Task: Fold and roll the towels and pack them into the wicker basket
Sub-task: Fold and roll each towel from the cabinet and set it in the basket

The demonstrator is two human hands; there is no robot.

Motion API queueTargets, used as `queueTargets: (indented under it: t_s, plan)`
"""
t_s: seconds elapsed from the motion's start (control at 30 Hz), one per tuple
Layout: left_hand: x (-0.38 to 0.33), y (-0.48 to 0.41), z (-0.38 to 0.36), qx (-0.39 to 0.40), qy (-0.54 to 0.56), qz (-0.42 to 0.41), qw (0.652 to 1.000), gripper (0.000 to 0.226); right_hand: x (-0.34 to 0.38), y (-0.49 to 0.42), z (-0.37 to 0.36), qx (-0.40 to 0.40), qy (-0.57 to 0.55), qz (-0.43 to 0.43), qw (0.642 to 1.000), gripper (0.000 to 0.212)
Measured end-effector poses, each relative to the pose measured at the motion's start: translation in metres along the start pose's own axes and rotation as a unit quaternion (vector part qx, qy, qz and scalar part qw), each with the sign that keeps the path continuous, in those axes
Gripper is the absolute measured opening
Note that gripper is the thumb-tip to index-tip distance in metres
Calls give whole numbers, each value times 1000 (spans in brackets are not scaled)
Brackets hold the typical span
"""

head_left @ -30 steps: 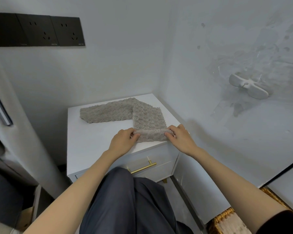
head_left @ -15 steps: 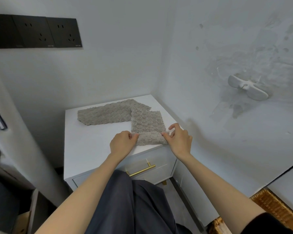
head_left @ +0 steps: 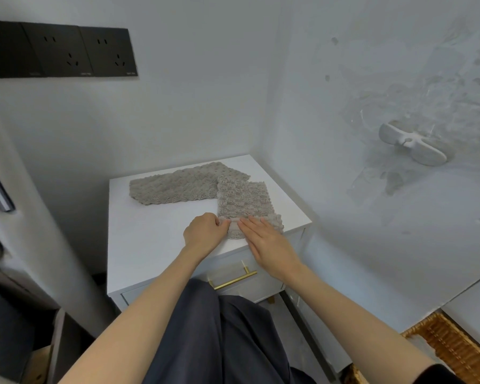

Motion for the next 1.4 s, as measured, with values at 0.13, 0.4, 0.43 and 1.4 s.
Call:
queueTargets:
  t_s: [0.13,0.4,0.43,1.4]
  plan:
    - [-3,2,1,3,-42,-8,999,41,-22,7,9,50,5,-23,998,42]
    - [-7,9,10,-58,10,-215,975,12,-41,13,19,102,8,-47,994,43]
    - [-6,10,10,-50,-9,-245,968,13,-41,12,20,108,4,-51,993,44]
    - [5,10,-5,-9,-29,-111,993,37,-54,2,29,0,-217,-285,934,33]
Point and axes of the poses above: each hand's wrist, its own y-axis away from the middle knuckle, its own z-axis out of the back of the hand, x = y × z, the point moved 2 cm from there along -y, towards the middle knuckle, and after that the axes turned 8 degrees about z, right-handed, at the moved point
